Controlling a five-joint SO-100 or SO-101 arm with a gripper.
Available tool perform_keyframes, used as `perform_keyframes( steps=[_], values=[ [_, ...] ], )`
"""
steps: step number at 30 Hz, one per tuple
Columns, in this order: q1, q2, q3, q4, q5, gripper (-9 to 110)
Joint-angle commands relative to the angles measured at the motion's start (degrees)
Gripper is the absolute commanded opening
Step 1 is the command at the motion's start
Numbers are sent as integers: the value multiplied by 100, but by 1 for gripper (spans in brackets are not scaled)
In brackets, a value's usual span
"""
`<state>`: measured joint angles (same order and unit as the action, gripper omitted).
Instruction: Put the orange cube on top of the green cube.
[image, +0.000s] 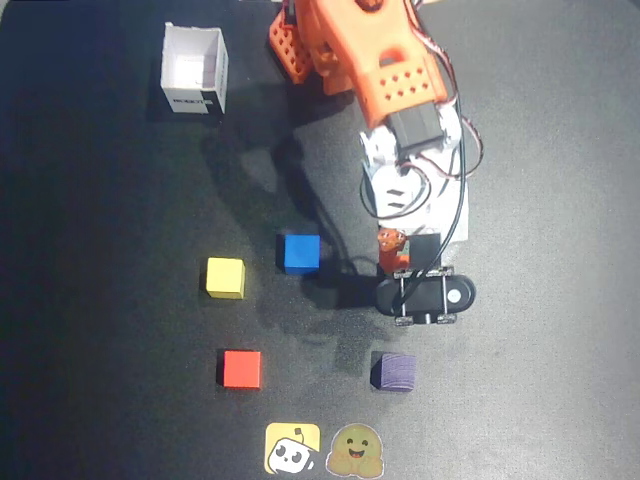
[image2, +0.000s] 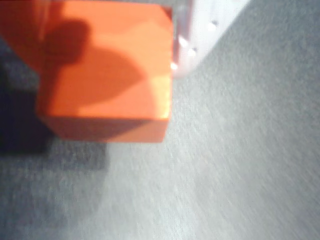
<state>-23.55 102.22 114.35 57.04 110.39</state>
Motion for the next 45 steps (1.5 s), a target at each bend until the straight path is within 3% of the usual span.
perform_keyframes(
  steps=[1,16,26,45],
  values=[
    [114,35,-105,-141,35,7],
    [308,229,378,-791,-26,7],
    [237,668,598,-35,-360,7],
    [0,642,914,-158,-466,7]
  ],
)
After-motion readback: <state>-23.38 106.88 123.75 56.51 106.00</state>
